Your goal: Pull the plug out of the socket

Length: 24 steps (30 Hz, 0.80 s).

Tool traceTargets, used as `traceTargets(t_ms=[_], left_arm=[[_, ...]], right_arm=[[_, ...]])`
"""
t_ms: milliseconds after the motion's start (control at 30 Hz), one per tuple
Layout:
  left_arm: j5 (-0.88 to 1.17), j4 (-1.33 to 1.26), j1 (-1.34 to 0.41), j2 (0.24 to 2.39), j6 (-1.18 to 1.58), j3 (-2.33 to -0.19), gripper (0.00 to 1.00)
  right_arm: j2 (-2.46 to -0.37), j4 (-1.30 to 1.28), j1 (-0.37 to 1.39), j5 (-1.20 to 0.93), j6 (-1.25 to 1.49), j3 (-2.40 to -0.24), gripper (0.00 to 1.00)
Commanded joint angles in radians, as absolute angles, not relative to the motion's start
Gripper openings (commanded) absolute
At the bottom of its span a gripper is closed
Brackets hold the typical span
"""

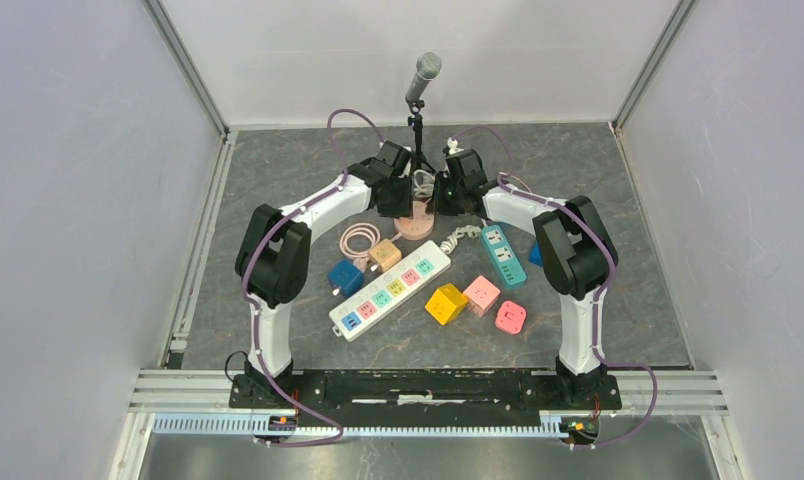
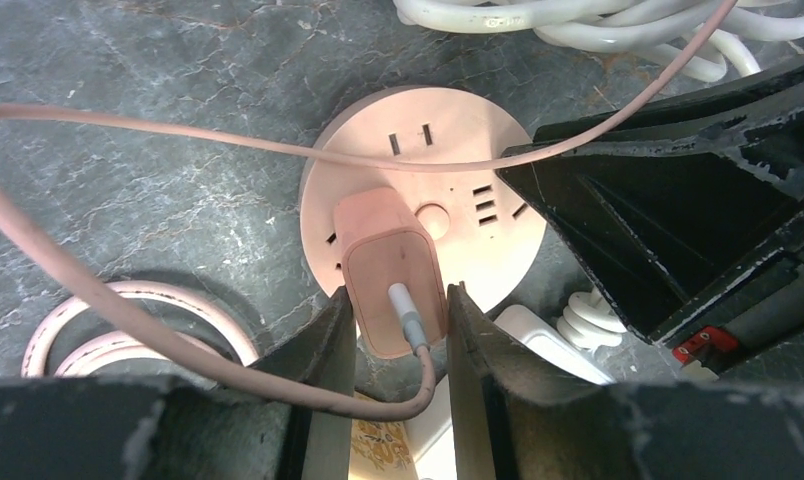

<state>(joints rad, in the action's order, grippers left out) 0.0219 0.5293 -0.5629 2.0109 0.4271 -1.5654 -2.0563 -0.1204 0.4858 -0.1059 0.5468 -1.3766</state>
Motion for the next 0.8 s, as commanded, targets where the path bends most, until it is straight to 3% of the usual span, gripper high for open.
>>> traceTargets(t_ms=[0, 167, 333, 433, 767], left_arm=[[0.057, 0.51, -0.694, 1.958, 0.465, -1.656, 0.1], [-0.021, 0.614, -0.711, 1.983, 0.45, -1.714, 0.1], [0.25, 0.488, -0.616, 1.91, 0.509, -1.607, 0.1], [0.3, 0.456, -0.595, 1.902, 0.535, -1.585, 0.1], [-0.079, 0.658, -0.715, 2.013, 0.491, -1.756, 0.08]], right_arm=[[-2.168, -0.248, 0.515, -0.102, 0.509, -1.333, 0.21], [-2.171, -0.253, 0.515, -0.102, 0.509, -1.336, 0.21], [-2.174, -0.259, 0.515, -0.1, 0.507, -1.341, 0.21], [-2.177, -0.262, 0.515, -0.101, 0.507, -1.346, 0.21], [-2.186, -0.281, 0.532, -0.096, 0.482, -1.377, 0.2]])
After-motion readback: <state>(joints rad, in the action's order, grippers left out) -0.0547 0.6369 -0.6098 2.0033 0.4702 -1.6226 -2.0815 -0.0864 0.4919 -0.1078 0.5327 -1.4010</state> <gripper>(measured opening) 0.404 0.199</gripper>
